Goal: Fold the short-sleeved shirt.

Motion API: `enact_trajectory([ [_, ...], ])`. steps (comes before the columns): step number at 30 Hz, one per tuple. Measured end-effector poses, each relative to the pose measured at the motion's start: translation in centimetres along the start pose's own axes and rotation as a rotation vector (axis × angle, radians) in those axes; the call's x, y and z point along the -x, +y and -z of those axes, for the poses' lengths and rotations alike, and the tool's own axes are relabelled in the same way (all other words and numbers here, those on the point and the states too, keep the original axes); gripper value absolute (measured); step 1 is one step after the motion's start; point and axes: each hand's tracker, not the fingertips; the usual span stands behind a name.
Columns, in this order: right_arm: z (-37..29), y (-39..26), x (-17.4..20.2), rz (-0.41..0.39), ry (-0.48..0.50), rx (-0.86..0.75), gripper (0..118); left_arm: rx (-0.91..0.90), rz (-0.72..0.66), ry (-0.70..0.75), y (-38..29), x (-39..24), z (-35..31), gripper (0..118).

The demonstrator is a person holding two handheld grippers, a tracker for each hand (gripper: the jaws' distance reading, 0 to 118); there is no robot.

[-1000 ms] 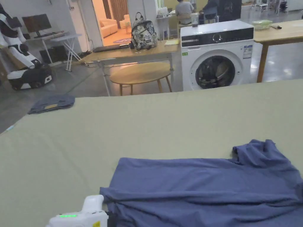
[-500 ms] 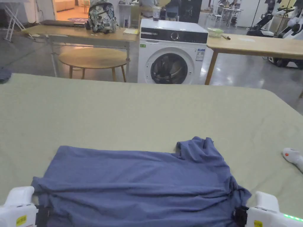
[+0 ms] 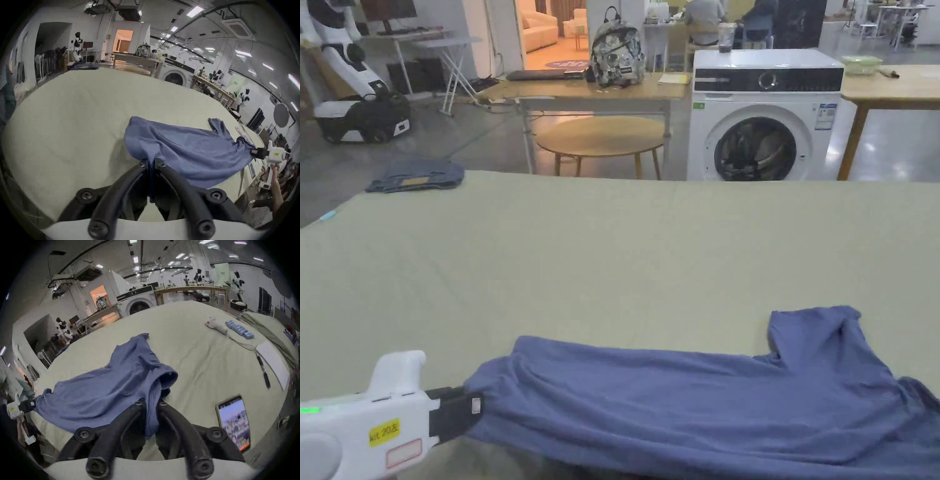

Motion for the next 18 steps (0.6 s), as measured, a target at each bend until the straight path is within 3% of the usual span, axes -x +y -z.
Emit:
enact_trajectory([
  [8, -3.7, -8.4, -0.8, -0.021, -0.005, 0.072, 9, 0.09, -0.029, 0.028, -10.5, 2.3, -3.3, 0],
  [9, -3.4, -9.0, -0.8, -0.033, -0.029, 0.081, 23, 0.092, -0.009, 0.027, -11.0, 2.5, -2.8, 15],
  [11, -2.7, -9.7, -1.2, -0.037, -0.068, 0.095, 67, 0.096, 0.023, 0.101, -11.6, 2.6, -2.0, 62],
  [12, -2.8, -10.0, -1.5, -0.029, -0.065, 0.094, 69, 0.08, 0.038, 0.122, -11.9, 2.4, -2.0, 69],
  [15, -5.0, -9.6, -1.7, -0.011, -0.031, -0.007, 69, -0.05, 0.067, 0.089, -10.8, 1.3, -4.0, 69],
  [18, -7.9, -7.6, 0.1, -0.102, -0.016, -0.144, 69, -0.198, 0.114, 0.076, -8.2, -2.2, -7.1, 69],
])
